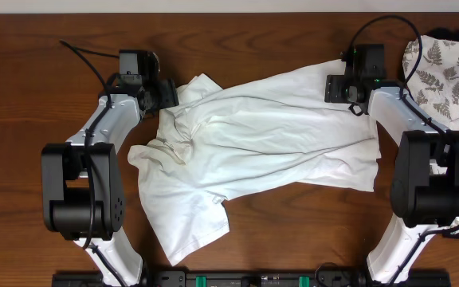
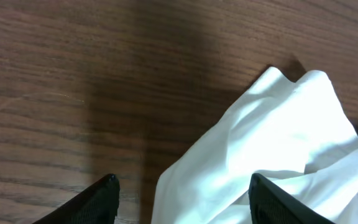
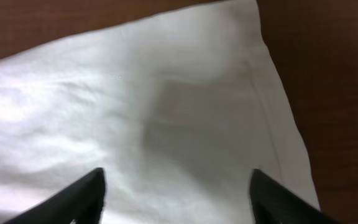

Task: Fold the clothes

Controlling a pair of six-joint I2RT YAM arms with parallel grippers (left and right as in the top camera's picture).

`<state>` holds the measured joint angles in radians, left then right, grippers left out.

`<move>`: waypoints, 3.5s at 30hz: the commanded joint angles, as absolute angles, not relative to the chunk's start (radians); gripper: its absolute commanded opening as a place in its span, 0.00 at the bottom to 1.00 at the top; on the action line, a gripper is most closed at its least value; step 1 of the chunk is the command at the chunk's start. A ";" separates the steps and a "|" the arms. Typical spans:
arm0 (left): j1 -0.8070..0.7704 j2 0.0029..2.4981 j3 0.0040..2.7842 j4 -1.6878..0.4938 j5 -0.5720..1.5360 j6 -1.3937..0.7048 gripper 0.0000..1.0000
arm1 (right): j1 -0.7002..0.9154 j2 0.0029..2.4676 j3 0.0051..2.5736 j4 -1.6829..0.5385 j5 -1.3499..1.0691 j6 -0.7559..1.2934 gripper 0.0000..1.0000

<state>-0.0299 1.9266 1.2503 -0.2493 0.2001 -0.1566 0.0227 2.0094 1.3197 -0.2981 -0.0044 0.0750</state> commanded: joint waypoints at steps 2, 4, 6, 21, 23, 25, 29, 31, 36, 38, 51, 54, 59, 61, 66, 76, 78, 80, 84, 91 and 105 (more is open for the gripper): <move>-0.029 1.935 1.264 -0.245 0.202 -0.151 0.67 | 0.031 2.015 1.328 -0.279 -0.014 0.081 0.68; -0.029 1.935 1.264 -0.245 0.202 -0.150 0.67 | 0.031 2.015 1.328 -0.264 -0.001 0.081 0.72; -0.029 1.935 1.264 -0.245 0.202 -0.150 0.67 | 0.031 2.015 1.328 -0.239 0.015 0.080 0.75; -0.029 1.935 1.264 -0.244 0.201 -0.150 0.68 | -0.092 2.014 1.335 -0.234 -0.145 -0.044 0.75; -0.029 1.935 1.264 -0.242 0.201 -0.150 0.68 | -0.120 2.014 1.336 -0.236 -0.163 -0.046 0.70; -0.029 1.935 1.264 -0.242 0.201 -0.150 0.68 | -0.141 2.014 1.336 -0.239 -0.166 -0.047 0.68; -0.029 1.935 1.264 -0.242 0.201 -0.150 0.68 | -0.151 2.014 1.336 -0.235 -0.166 -0.070 0.67; -0.029 1.935 1.264 -0.243 0.201 -0.150 0.68 | -0.146 2.014 1.336 -0.228 -0.175 -0.082 0.66; -0.030 1.935 1.264 -0.244 0.201 -0.151 0.68 | -0.119 2.014 1.336 -0.241 -0.202 -0.097 0.62; -0.030 1.935 1.264 -0.250 0.202 -0.151 0.68 | -0.103 2.014 1.336 -0.268 -0.202 -0.104 0.52; -0.029 1.935 1.264 -0.253 0.202 -0.152 0.75 | -0.030 2.024 1.333 -0.249 -0.129 -0.092 0.01; -0.029 1.935 1.264 -0.253 0.202 -0.151 0.75 | -0.025 2.050 1.333 -0.204 -0.105 -0.114 0.01; -0.029 1.935 1.264 -0.246 0.196 -0.151 0.75 | -0.026 2.116 1.333 -0.131 -0.105 -0.113 0.01; -0.029 1.935 1.264 -0.245 0.194 -0.151 0.75 | -0.025 2.134 1.333 -0.130 -0.105 -0.113 0.01; -0.029 1.935 1.264 -0.242 0.194 -0.151 0.74 | -0.025 2.151 1.333 -0.169 -0.104 -0.114 0.01; -0.029 1.938 1.262 -0.269 0.175 -0.150 0.68 | -0.025 2.152 1.333 -0.165 -0.102 -0.113 0.01; -0.029 1.942 1.262 -0.281 0.135 -0.150 0.68 | -0.025 2.152 1.333 -0.161 -0.101 -0.113 0.01; -0.029 1.946 1.260 -0.283 0.107 -0.150 0.68 | -0.025 2.152 1.333 -0.161 -0.101 -0.113 0.01; -0.029 1.946 1.260 -0.252 0.108 -0.151 0.55 | -0.026 2.152 1.333 -0.158 -0.101 -0.113 0.01; -0.029 1.949 1.259 -0.257 0.108 -0.151 0.34 | -0.026 2.152 1.333 -0.157 -0.101 -0.071 0.01; -0.034 1.985 1.252 -0.256 0.123 -0.152 0.42 | -0.026 2.152 1.333 -0.150 -0.078 -0.072 0.01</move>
<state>-0.0299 1.9671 1.2499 -0.2550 0.1242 -0.1566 -0.0299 2.1342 1.3304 -0.1509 -0.1009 -0.0853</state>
